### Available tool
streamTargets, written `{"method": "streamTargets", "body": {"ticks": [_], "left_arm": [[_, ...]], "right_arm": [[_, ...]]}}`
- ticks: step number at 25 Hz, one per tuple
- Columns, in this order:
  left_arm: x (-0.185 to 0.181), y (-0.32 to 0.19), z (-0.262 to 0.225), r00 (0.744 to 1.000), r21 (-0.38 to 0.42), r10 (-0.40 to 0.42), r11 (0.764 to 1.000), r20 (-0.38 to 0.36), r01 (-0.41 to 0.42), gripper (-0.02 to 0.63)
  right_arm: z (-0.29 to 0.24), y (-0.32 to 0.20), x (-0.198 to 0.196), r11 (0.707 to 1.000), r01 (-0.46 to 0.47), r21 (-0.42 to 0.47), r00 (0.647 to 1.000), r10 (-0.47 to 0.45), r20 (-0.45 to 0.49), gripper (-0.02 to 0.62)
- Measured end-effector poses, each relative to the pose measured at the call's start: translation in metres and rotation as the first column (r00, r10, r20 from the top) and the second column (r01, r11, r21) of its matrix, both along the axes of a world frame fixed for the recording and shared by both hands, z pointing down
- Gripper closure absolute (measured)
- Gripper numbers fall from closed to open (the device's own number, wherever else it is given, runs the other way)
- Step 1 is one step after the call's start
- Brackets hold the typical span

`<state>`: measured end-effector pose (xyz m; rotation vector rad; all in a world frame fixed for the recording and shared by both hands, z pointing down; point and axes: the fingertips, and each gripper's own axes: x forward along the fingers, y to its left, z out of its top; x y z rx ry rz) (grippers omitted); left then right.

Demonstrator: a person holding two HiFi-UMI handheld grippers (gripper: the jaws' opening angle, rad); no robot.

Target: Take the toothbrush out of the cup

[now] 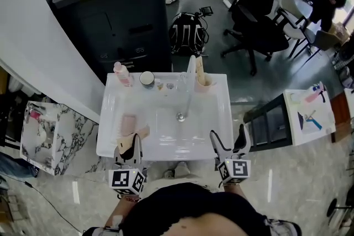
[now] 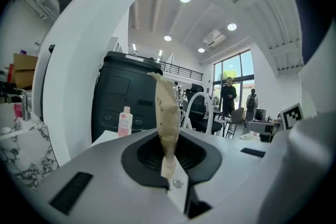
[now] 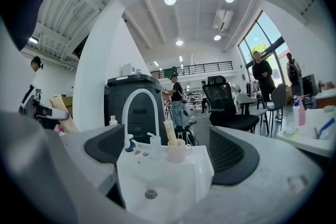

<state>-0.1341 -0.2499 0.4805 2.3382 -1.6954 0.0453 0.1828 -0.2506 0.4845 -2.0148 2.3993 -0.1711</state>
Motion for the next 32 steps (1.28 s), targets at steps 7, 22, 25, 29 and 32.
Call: {"method": "streamTargets", "body": {"ticks": [7, 22, 25, 29, 32], "left_arm": [[-0.006, 0.004, 0.005, 1.0, -0.02, -0.017, 1.0, -0.01, 0.016, 0.578], [-0.033, 0.036, 0.003, 0.988, -0.048, -0.154, 0.987, 0.0, 0.154, 0.578], [-0.043, 0.043, 0.003, 0.979, -0.057, -0.203, 0.977, 0.008, 0.203, 0.578], [-0.046, 0.055, 0.001, 0.97, -0.073, -0.243, 0.967, 0.025, 0.244, 0.578], [-0.047, 0.061, 0.001, 0.964, -0.082, -0.267, 0.96, 0.006, 0.267, 0.578]], "right_arm": [[-0.02, -0.044, 0.0, 0.99, 0.134, 0.043, 0.99, -0.135, 0.025, 0.097], [0.081, -0.248, -0.031, 0.925, 0.309, -0.22, 0.903, -0.358, -0.236, 0.127], [0.107, -0.273, -0.039, 0.912, 0.294, -0.285, 0.903, -0.363, -0.23, 0.139], [0.121, -0.297, -0.039, 0.913, 0.258, -0.317, 0.915, -0.336, -0.225, 0.187], [0.124, -0.312, -0.036, 0.919, 0.221, -0.326, 0.918, -0.309, -0.249, 0.265]]}}
